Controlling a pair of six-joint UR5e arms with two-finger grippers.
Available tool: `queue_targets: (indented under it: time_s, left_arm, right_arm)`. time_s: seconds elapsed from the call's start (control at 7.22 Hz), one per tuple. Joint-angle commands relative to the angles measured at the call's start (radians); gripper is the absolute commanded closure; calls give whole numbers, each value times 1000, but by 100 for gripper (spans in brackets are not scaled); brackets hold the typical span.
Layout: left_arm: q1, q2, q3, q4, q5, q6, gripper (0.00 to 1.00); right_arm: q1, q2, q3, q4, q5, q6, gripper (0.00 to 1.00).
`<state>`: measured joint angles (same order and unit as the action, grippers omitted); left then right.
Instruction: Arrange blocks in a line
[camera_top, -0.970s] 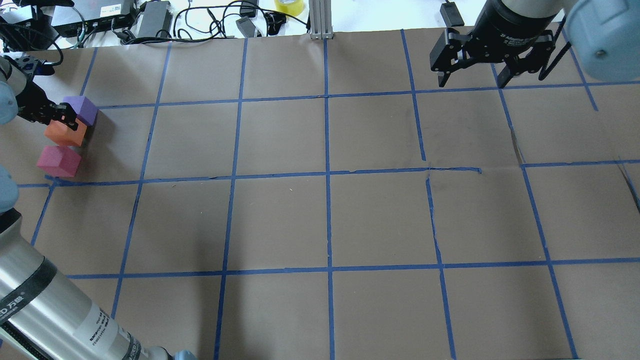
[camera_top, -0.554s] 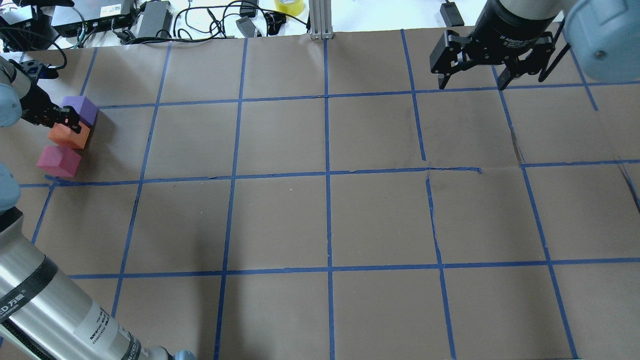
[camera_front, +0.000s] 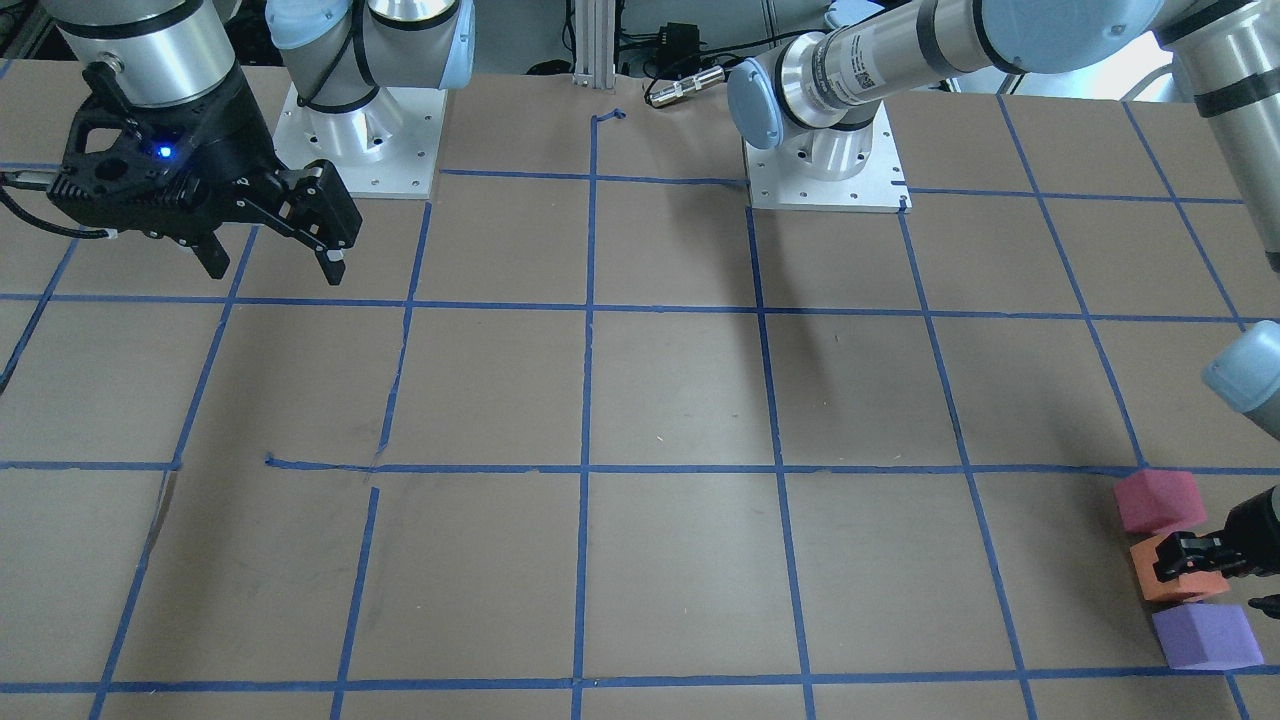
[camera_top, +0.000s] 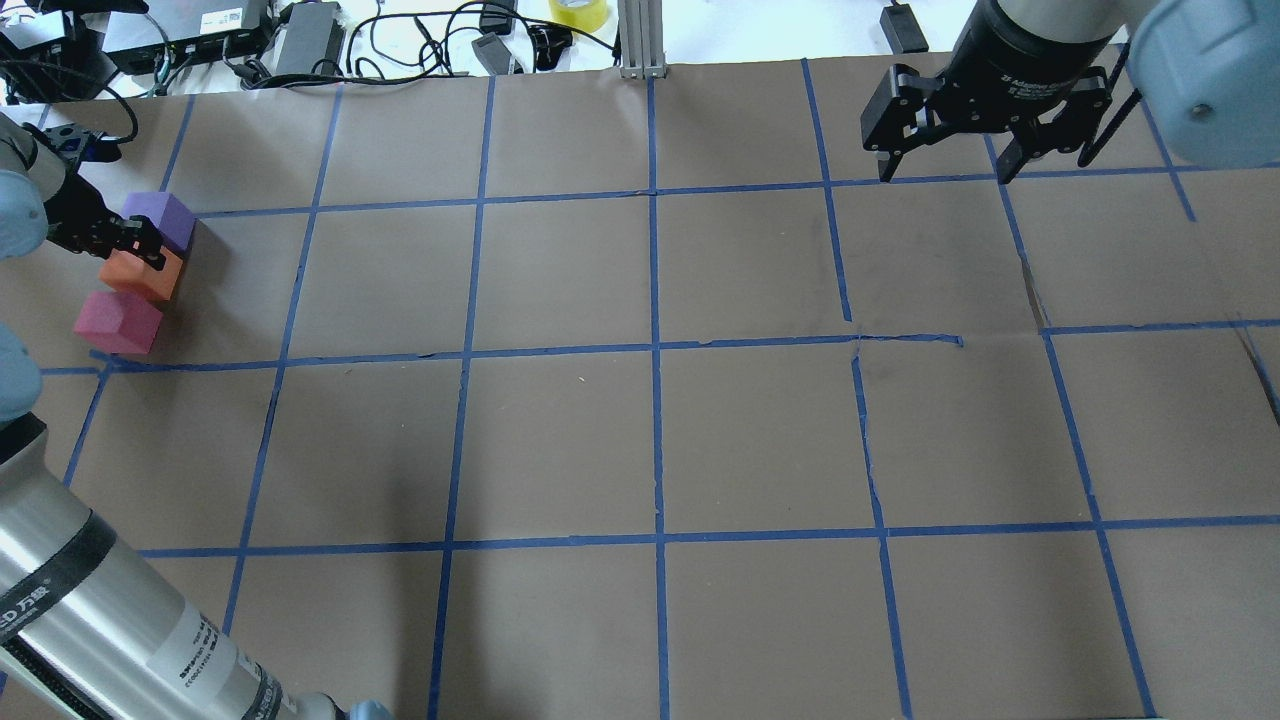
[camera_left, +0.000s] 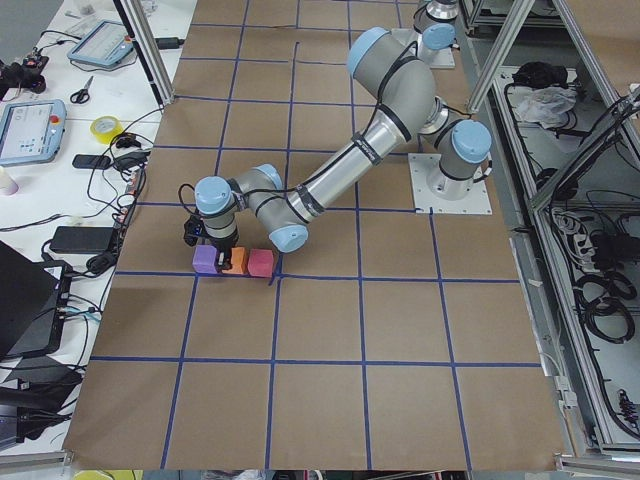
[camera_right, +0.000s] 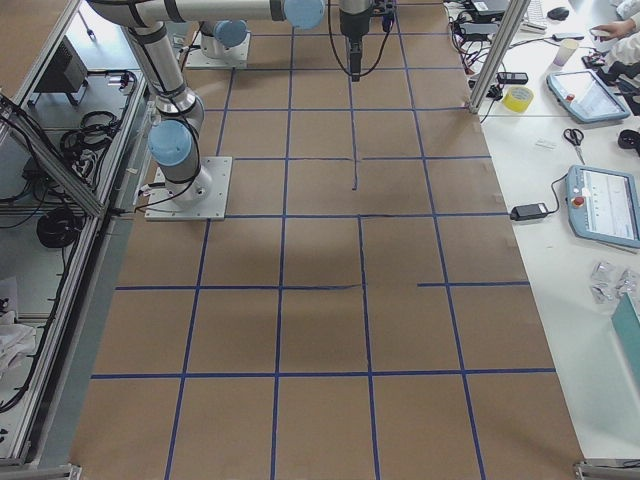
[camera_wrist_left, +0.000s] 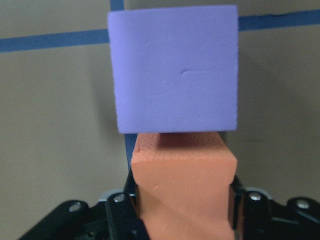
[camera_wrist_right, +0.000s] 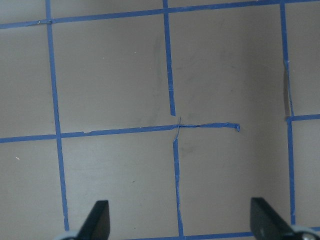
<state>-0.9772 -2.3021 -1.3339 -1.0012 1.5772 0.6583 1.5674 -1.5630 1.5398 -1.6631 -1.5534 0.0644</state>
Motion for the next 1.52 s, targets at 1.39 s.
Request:
queue_targets:
  time_s: [1.39]
  left_arm:
    - [-32,534,40,-540,-15,-9,0]
  right_arm:
    - [0,1,-3,-10,-14,0,0]
